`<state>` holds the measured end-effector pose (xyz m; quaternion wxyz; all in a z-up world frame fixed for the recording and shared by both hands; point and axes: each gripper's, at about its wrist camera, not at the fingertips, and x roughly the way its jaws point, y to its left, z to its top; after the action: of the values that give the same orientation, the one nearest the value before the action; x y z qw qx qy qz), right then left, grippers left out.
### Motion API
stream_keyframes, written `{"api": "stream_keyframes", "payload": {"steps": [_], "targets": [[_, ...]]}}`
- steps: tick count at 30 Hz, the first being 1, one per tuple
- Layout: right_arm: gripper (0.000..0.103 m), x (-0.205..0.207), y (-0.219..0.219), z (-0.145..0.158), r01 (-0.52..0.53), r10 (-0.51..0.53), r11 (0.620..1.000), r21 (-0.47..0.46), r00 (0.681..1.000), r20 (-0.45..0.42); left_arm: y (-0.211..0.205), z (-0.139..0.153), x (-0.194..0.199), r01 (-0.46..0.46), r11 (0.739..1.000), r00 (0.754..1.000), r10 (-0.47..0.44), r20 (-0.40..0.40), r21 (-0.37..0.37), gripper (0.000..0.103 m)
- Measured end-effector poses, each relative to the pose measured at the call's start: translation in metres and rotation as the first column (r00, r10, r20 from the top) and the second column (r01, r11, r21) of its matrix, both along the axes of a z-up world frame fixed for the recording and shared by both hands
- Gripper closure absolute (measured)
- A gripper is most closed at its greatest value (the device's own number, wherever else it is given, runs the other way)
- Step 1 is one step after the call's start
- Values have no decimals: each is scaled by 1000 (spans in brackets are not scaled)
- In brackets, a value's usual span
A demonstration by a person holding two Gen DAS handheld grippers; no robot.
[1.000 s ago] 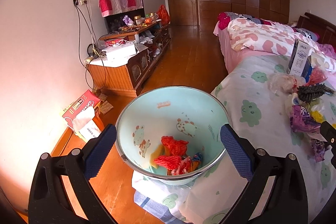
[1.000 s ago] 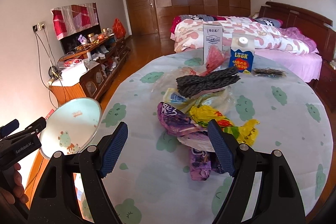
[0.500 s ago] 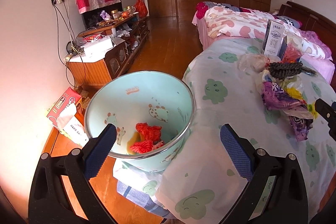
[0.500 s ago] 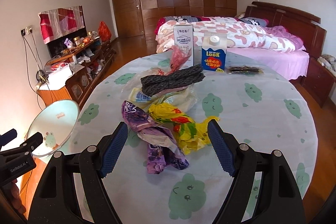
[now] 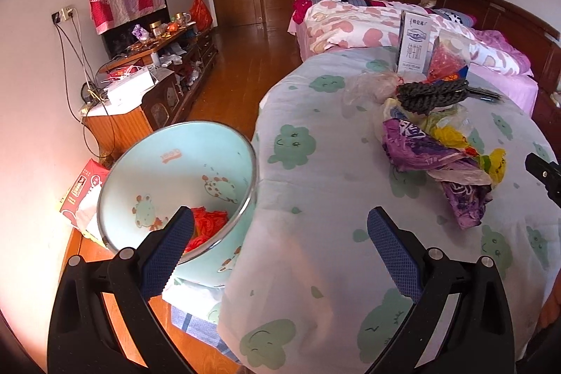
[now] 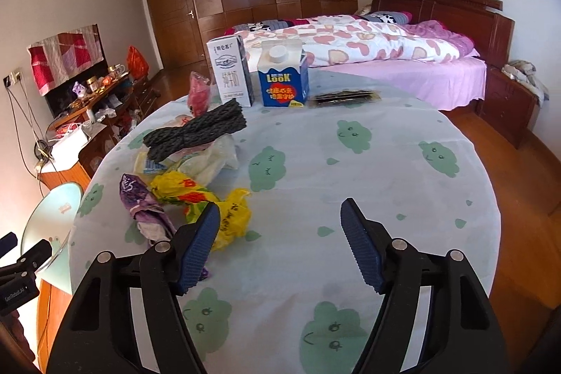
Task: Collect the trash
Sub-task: 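Move both open grippers back over the trash pile on the table, then grasp the purple snack wrapper with the left gripper while the right grasps the yellow plastic bag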
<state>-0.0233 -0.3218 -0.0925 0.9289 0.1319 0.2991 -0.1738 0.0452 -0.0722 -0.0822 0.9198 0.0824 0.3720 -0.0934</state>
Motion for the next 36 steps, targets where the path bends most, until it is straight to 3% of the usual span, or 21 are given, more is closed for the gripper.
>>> {"api": "stream_keyframes", "payload": {"steps": [4,12,18,21,24,25,36], "targets": [[41,-2,-10,-4,3,-3,1000,2,1000,-4,-25,3,4,40,999,999,-40,-11,-30,8],[41,-8,-23,-7,20,-20,1000,10,1000,-3,-89,5,18,101,991,993,-105,-45,-82,14],[41,-12,-34,-11,37,-36,999,32,999,-10,-124,-11,27,121,981,983,-140,-122,-152,18],[41,-12,-36,-12,41,-40,998,41,999,-13,-132,-21,27,136,981,980,-154,-129,-139,22],[41,-13,-37,-14,41,-40,998,49,999,-15,-126,-36,32,137,976,970,-166,-179,-168,40],[41,-13,-37,-14,38,-37,998,50,999,-16,-122,-39,33,137,973,966,-173,-194,-188,54],[41,-3,-17,-15,-49,52,996,74,998,-26,-68,-26,23,136,980,981,-153,-120,-145,66]]}}
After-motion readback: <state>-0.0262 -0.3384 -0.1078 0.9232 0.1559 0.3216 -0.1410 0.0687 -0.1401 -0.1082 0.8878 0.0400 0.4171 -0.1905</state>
